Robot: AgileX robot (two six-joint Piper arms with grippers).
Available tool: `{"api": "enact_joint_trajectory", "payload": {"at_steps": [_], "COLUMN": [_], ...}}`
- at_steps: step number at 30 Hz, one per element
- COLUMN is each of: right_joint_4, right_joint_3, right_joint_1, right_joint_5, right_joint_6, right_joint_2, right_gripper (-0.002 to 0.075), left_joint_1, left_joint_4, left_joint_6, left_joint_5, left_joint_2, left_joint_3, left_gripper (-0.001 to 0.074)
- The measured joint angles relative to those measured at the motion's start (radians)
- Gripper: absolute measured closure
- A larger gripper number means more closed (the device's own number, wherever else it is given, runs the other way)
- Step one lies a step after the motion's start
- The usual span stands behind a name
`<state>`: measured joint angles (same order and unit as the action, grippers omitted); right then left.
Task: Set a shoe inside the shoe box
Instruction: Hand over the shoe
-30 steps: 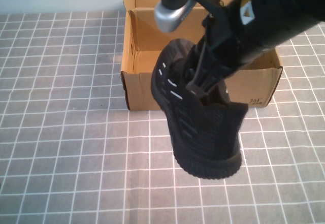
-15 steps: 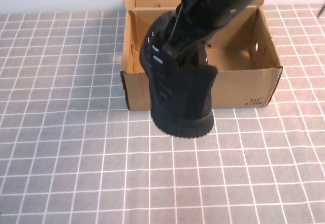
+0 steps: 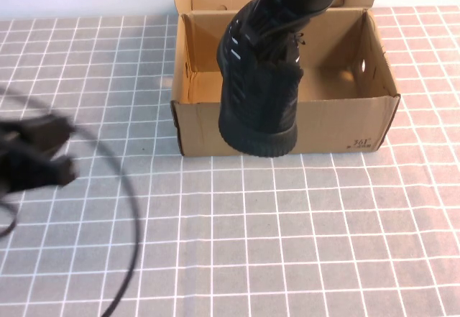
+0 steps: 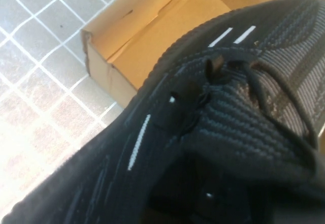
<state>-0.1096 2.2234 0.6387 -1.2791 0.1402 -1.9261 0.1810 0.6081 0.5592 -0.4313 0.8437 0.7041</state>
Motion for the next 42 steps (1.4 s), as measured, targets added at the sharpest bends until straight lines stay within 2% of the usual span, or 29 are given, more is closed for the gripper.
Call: {"api": "enact_joint_trajectory", "payload": {"at_steps": [5, 12, 14, 16, 19, 23, 24, 26, 32, 36, 42], "right_joint_4": [0.006, 0.007, 0.007, 0.007, 0.007, 0.007, 0.007, 0.007, 0.02, 0.043, 0.047], "right_joint_3": [0.018, 0.033, 0.036, 0.036, 0.036, 0.036, 0.037, 0.037, 0.037, 0.037, 0.037], "right_joint_1": [-0.02, -0.022, -0.022, -0.022, -0.022, -0.022, -0.022, -0.022, -0.022, -0.022, -0.022], "right_joint_5": [0.0, -0.001, -0.001, -0.001, -0.001, -0.001, -0.001, -0.001, -0.001, -0.001, -0.001], "right_joint_6": [0.0, -0.021, -0.022, -0.025, -0.025, -0.025, -0.025, -0.027, -0.027, -0.027, -0.029], "right_joint_2": [-0.034, -0.064, -0.065, -0.066, -0.07, -0.072, -0.072, -0.072, -0.072, -0.072, -0.072], "right_gripper": [0.0718, 0.0718, 0.0718, 0.0718, 0.0718, 0.0718, 0.0718, 0.0718, 0.0718, 0.0718, 0.0718], "left_joint_1": [0.154, 0.453, 0.514, 0.555, 0.579, 0.581, 0.581, 0.581, 0.581, 0.583, 0.583], "left_joint_4": [0.17, 0.198, 0.2, 0.202, 0.211, 0.218, 0.22, 0.233, 0.28, 0.287, 0.287], "left_joint_6": [0.232, 0.397, 0.454, 0.506, 0.545, 0.551, 0.551, 0.551, 0.539, 0.452, 0.394], "left_joint_5": [0.031, 0.202, 0.236, 0.257, 0.273, 0.319, 0.339, 0.387, 0.524, 0.603, 0.642], "left_joint_2": [0.209, 0.383, 0.394, 0.397, 0.406, 0.429, 0.441, 0.466, 0.558, 0.617, 0.652], "left_joint_3": [0.13, 0.252, 0.256, 0.259, 0.259, 0.259, 0.259, 0.259, 0.259, 0.259, 0.259], "left_gripper": [0.0736, 0.0736, 0.0732, 0.0686, 0.0517, 0.0203, 0.0146, 0.0086, 0.0066, 0.0066, 0.0068]}}
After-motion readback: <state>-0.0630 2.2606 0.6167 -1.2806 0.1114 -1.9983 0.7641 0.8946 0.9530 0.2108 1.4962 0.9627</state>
